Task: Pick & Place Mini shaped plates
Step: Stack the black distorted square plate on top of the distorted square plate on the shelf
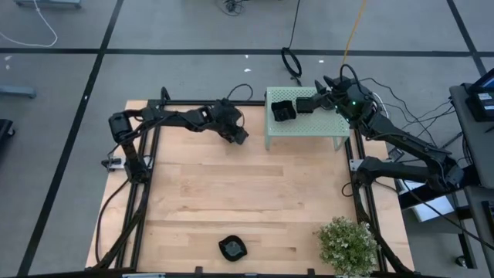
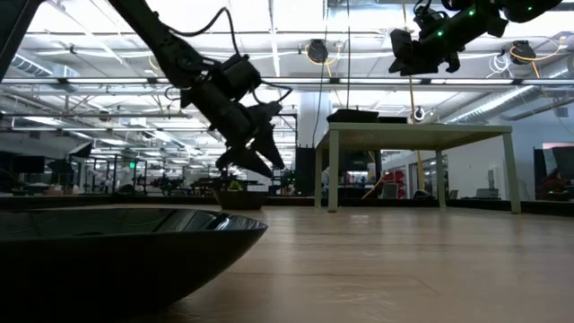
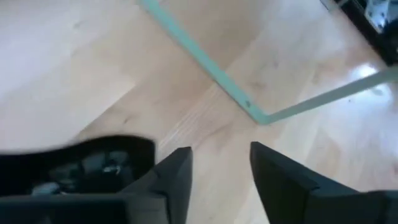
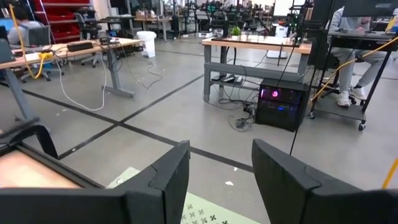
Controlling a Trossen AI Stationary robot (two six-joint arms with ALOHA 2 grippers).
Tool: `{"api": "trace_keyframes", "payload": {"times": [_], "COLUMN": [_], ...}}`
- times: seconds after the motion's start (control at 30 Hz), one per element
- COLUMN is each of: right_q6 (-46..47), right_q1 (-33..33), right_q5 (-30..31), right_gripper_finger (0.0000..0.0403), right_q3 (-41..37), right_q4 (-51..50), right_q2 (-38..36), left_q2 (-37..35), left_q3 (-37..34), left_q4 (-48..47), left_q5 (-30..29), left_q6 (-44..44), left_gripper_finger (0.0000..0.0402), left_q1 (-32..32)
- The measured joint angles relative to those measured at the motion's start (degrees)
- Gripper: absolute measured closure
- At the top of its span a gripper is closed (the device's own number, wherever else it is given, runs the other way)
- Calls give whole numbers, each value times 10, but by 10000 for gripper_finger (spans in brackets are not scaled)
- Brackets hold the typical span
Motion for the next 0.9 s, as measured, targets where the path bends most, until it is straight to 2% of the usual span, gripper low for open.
{"api": "trace_keyframes", "payload": {"times": [0.1,0.27,0.4,0.53,0.9], "right_q6": [0,0,0,0,0], "right_q1": [0,0,0,0,0], "right_q5": [0,0,0,0,-3], "right_gripper_finger": [238,238,238,238,238], "right_q3": [0,0,0,0,0], "right_q4": [-5,-7,-7,-7,-14], "right_q2": [0,0,0,0,0], "left_q2": [0,0,0,11,54], "left_q3": [19,40,40,40,40], "left_q4": [-26,-92,-138,-153,-165], "left_q5": [-52,-204,-211,-241,-255], "left_q6": [55,141,107,89,65], "left_gripper_finger": [202,144,123,130,188], "left_q1": [-20,-46,-53,-62,-67]}}
